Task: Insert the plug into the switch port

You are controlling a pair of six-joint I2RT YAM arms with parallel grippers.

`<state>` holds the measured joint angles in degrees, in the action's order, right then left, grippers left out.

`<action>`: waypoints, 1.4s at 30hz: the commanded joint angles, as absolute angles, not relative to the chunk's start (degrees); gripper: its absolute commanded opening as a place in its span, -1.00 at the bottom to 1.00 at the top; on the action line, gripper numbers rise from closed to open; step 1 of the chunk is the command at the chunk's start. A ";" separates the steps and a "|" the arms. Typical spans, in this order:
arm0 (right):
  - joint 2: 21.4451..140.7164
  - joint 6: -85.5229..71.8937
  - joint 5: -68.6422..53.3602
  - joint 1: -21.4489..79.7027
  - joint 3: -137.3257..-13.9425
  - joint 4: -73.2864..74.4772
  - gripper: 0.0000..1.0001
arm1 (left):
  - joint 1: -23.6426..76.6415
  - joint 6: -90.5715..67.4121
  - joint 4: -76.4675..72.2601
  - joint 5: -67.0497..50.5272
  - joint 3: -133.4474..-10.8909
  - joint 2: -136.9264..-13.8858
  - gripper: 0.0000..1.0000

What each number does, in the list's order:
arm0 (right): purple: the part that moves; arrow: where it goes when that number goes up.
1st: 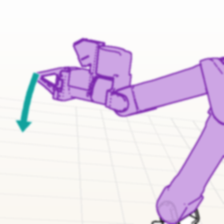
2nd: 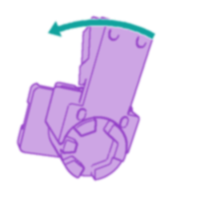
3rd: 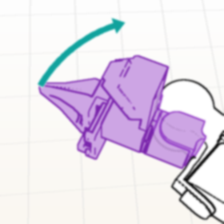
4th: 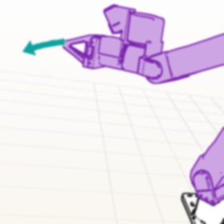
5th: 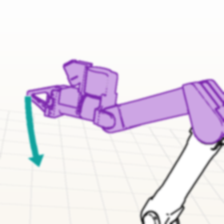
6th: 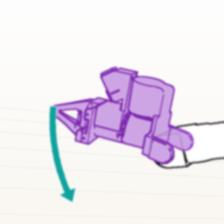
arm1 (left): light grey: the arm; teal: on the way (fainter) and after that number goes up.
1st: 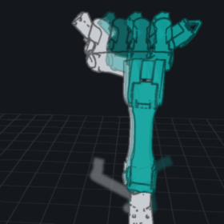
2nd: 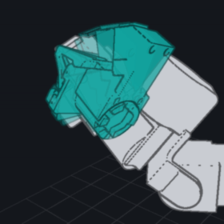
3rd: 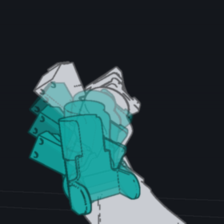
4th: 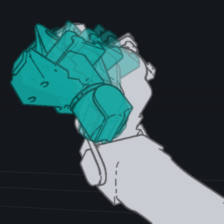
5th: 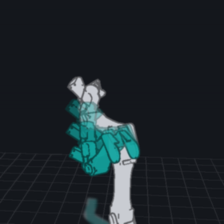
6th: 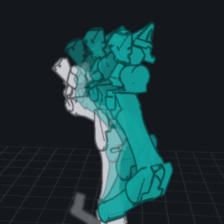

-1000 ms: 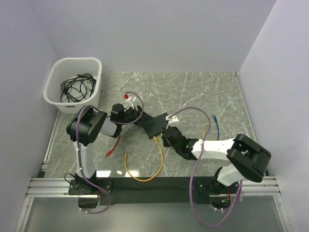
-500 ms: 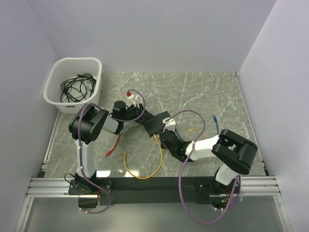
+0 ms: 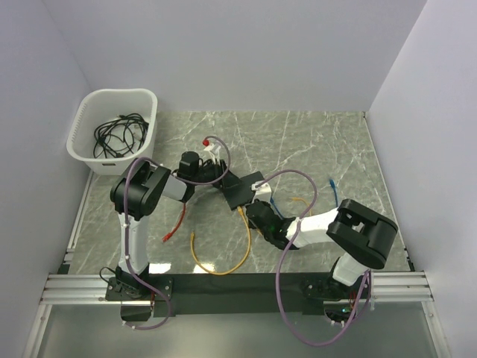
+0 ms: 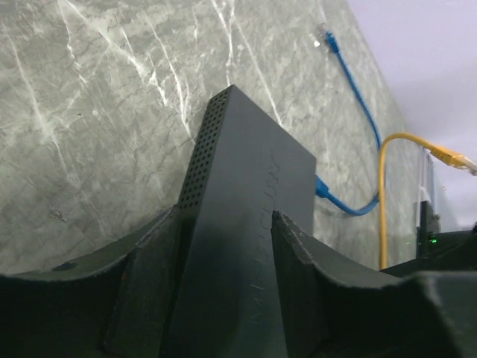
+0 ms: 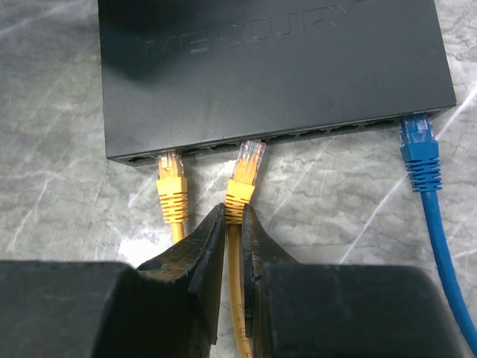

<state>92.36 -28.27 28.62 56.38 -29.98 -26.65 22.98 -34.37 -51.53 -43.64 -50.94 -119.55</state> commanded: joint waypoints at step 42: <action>86.22 -11.87 27.86 47.82 -40.69 -10.73 -1.00 | 28.65 -13.36 -32.87 -49.74 -53.97 -119.53 -0.25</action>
<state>86.72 -14.63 24.71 50.19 -36.64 -5.06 25.91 -15.84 -40.69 -43.79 -55.64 -119.37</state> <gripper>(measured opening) 0.176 0.392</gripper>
